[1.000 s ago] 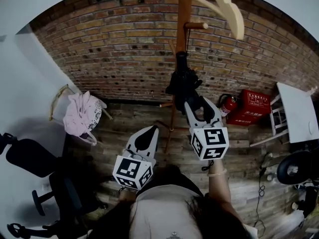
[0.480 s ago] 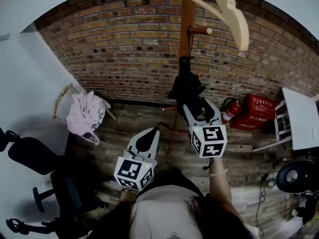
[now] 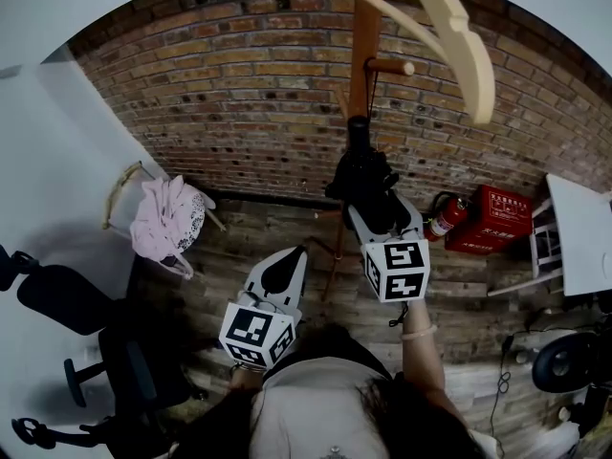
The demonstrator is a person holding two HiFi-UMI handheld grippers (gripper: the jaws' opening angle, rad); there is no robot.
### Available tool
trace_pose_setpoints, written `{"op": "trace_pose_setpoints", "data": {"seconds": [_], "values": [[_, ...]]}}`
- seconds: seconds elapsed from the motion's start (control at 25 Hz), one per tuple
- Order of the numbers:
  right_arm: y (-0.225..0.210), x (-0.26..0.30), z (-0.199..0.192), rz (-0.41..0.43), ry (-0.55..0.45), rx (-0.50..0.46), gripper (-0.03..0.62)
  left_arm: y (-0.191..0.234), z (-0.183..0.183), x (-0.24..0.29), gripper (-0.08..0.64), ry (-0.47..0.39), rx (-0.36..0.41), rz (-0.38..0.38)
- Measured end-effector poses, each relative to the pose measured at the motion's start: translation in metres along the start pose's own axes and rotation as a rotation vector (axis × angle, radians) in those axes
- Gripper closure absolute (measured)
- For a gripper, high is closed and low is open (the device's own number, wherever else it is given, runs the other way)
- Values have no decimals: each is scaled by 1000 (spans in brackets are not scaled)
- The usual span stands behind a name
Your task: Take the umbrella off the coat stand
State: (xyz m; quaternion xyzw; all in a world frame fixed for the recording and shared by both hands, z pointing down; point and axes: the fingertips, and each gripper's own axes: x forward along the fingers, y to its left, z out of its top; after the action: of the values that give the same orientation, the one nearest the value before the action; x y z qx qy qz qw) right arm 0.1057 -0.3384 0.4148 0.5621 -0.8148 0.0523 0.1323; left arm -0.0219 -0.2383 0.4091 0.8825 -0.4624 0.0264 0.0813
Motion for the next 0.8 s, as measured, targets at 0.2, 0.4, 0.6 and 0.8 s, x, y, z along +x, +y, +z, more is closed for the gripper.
{"op": "trace_pose_setpoints", "data": {"seconds": [0.2,0.4,0.6,0.8], "values": [[1,12,-4,7,31,-13,276,8,-1,2,549,1,-7,19],[-2,21,-5,2,47,-28,275,15,0,5,549,3,-12,36],[-2,29,-8,14,69,-18,275,20,0,8,549,4,-15,47],[-2,35,-11,24,85,-17,276,20,0,9,549,3,-15,57]]}}
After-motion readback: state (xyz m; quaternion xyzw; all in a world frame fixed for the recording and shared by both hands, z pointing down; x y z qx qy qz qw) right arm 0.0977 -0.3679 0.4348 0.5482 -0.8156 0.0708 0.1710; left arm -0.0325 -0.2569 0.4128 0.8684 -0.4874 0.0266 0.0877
